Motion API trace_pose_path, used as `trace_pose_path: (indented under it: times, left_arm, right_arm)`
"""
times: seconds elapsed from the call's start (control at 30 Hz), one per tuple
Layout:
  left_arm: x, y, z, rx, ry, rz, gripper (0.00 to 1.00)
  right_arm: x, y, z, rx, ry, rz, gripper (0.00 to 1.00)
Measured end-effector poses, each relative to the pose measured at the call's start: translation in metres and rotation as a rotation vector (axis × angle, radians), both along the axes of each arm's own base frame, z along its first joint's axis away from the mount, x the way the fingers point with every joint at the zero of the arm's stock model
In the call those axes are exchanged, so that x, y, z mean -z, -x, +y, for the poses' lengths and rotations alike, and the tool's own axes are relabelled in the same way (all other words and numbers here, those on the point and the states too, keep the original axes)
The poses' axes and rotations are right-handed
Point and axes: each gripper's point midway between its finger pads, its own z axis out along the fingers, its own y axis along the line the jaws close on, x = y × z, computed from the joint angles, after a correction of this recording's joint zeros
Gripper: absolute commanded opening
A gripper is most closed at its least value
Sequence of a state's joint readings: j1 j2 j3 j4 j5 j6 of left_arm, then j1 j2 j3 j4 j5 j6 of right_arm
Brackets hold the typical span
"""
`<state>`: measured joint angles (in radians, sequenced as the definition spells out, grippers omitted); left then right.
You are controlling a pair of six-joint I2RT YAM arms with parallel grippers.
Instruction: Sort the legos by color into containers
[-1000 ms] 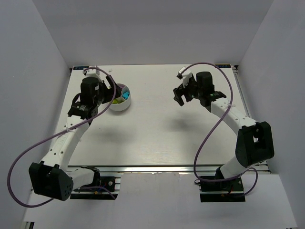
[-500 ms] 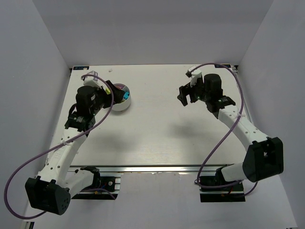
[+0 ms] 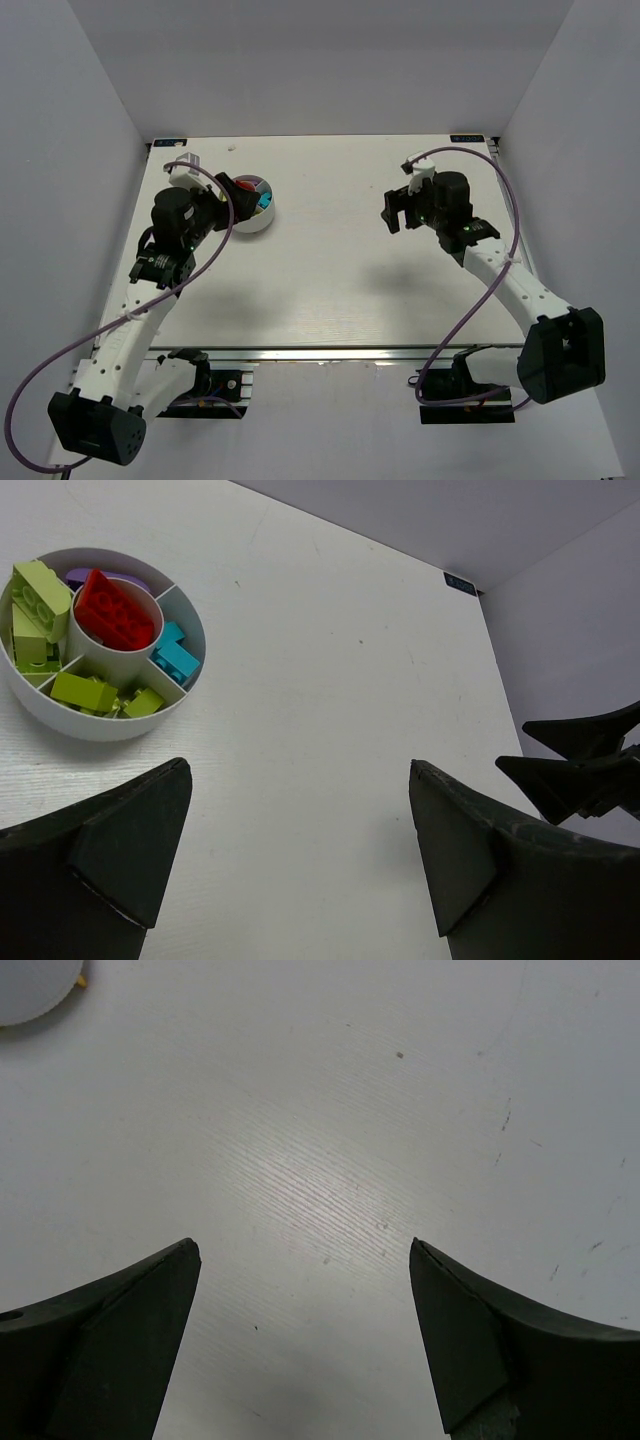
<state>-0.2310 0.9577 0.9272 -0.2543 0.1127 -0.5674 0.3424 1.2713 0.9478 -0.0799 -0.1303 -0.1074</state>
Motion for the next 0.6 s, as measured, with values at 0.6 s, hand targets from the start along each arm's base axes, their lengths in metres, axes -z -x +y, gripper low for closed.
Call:
trace_pose_path:
  times: [0.6]
  left_arm:
    - [0.012,0.016,0.001,0.006,0.020,0.016,0.98]
  right_arm:
    - [0.018,0.036,-0.029,0.076,0.033,-0.033,0.89]
